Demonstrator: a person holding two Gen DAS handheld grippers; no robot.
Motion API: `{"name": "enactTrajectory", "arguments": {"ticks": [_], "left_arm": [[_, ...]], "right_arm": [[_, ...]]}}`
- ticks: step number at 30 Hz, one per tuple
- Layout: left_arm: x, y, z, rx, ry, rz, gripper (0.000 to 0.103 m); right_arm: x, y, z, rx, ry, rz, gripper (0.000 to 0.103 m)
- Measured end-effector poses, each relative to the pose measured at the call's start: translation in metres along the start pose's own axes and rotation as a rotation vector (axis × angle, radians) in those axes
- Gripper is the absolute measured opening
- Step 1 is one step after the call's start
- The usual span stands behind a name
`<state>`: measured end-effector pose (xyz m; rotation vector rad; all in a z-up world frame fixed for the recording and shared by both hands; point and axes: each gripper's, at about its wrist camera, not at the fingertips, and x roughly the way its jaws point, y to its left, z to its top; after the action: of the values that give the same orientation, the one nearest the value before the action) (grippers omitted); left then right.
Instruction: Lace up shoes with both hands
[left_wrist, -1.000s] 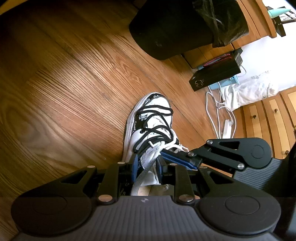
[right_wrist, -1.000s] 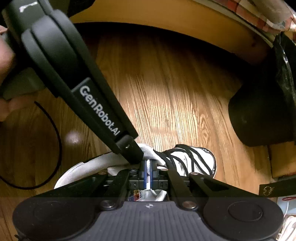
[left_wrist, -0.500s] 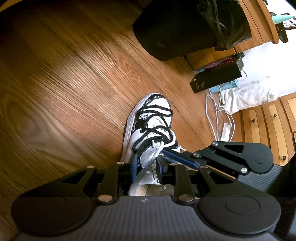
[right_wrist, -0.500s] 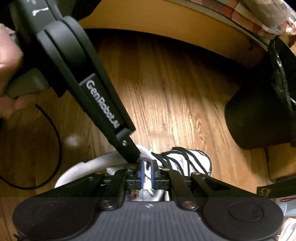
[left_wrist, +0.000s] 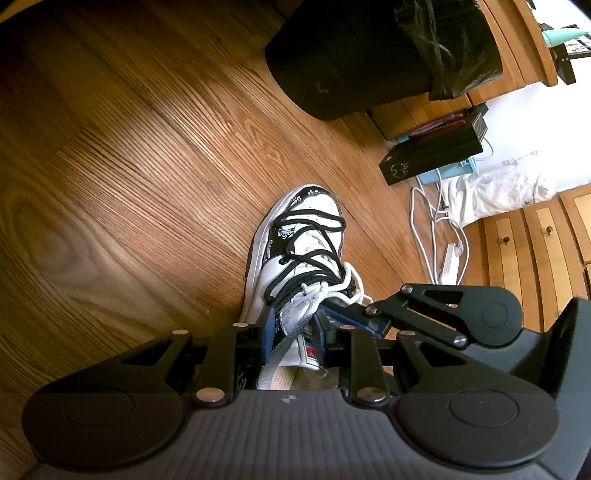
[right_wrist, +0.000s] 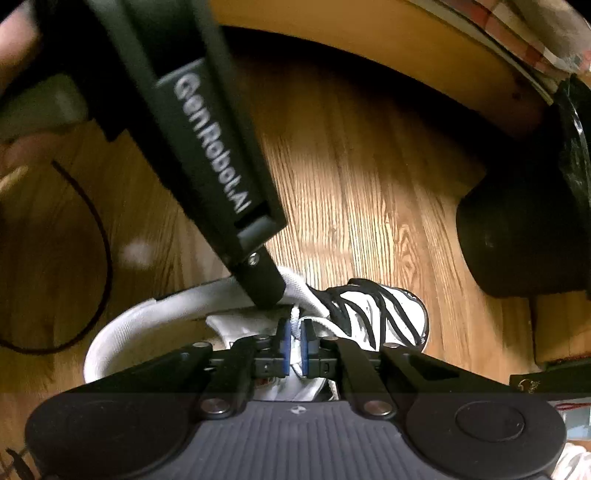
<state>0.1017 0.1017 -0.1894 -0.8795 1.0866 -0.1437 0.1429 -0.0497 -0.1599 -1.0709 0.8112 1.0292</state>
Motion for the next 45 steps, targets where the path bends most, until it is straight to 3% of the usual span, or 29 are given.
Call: {"name": "enactTrajectory", "arguments": {"ticks": [9, 11, 15, 25, 36, 45], "left_arm": [[0.000, 0.002, -0.001, -0.027, 0.000, -0.010, 0.025], [-0.003, 0.007, -0.001, -0.076, -0.011, -0.041, 0.025], [-0.017, 0.020, 0.003, -0.220, -0.108, -0.175, 0.025], [0.024, 0.050, 0.004, -0.453, -0.072, -0.234, 0.023], [0.036, 0.050, 0.000, -0.453, -0.071, -0.226, 0.004], [0.031, 0.036, 0.003, -0.332, -0.081, -0.191, 0.003]], "right_arm": [[-0.013, 0.000, 0.005, 0.028, -0.030, 0.008, 0.004], [-0.015, -0.001, 0.004, 0.036, -0.029, 0.012, 0.004], [-0.014, 0.000, 0.001, 0.034, -0.029, 0.013, 0.004], [-0.015, 0.000, 0.002, 0.047, -0.028, 0.022, 0.004], [-0.010, -0.003, 0.000, 0.060, -0.032, 0.038, 0.004], [-0.012, -0.004, 0.001, 0.069, -0.035, 0.046, 0.005]]}}
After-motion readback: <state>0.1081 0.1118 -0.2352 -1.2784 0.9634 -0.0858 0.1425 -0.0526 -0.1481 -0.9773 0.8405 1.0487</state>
